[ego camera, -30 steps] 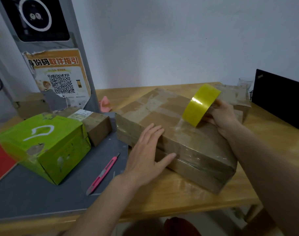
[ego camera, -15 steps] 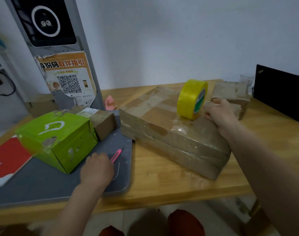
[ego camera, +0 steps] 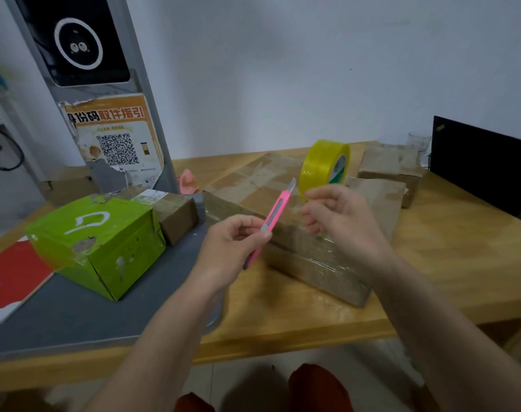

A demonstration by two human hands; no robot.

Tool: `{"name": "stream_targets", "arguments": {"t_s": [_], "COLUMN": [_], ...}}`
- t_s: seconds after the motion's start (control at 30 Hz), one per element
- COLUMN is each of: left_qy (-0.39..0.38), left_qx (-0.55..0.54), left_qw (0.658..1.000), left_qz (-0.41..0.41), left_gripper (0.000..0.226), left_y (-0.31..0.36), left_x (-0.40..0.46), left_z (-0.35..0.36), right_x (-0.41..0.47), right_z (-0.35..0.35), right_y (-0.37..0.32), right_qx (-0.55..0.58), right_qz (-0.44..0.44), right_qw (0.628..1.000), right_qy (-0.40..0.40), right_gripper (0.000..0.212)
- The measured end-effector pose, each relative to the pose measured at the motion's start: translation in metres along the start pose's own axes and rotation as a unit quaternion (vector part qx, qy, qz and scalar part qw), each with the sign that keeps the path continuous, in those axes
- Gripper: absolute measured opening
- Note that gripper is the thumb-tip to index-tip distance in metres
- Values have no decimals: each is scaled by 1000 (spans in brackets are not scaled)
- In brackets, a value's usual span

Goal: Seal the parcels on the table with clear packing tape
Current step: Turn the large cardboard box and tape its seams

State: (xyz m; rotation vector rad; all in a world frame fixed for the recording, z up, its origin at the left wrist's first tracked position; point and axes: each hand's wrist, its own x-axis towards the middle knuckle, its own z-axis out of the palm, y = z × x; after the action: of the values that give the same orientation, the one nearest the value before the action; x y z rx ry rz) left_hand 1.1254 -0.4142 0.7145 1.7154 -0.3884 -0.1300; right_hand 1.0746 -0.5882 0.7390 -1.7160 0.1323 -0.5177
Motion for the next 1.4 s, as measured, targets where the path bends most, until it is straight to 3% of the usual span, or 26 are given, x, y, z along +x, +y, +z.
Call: {"name": "stream_targets", "arguments": {"t_s": [0.23,0.37,0.43,0.53,0.6,0.8,0.9,0.97,1.13,1.4], "left_qy": [10,-71,-78,9,10,-210,-266,-294,-292,-275], "left_qx": [-103,-62,10,117,164,173,80,76,191,112], "left_qw": [995,996,997,989,979,962,960,951,937,955], "left_qz": [0,0,23,88,117,33,-35,-51,10,20], "left_gripper": [11,19,21,25,29,94,86,83,44,27], "left_y": [5,2,4,5,11,29,27,29,31,19], "left_x": [-8,-7,1,34,60,112,134,144,146,152], "left_z": [37,46,44,36,34,43,38,35,52,60], "right_x": [-17,-14,-13,-10,-12,-16,-8,-7,2,9], "right_z": [17,17,3,-21,-26,-28,-32,-35,-33,-31], "right_y": [20,21,19,18,17,5,4,5,16,18], "right_qx": [19,23,-67,-334,-443,-580,-612,-619,-629,-641], "right_qz": [2,-3,-52,-109,-97,-111,-113,-112,-151,-233], "right_qw": [997,1000,995,935,891,807,783,778,763,731], "right_qy": [-71,-2,43,35,11,8,-2,-10,-10,-8], "right_gripper": [8,19,21,20,29,9,12,12,10,10]}}
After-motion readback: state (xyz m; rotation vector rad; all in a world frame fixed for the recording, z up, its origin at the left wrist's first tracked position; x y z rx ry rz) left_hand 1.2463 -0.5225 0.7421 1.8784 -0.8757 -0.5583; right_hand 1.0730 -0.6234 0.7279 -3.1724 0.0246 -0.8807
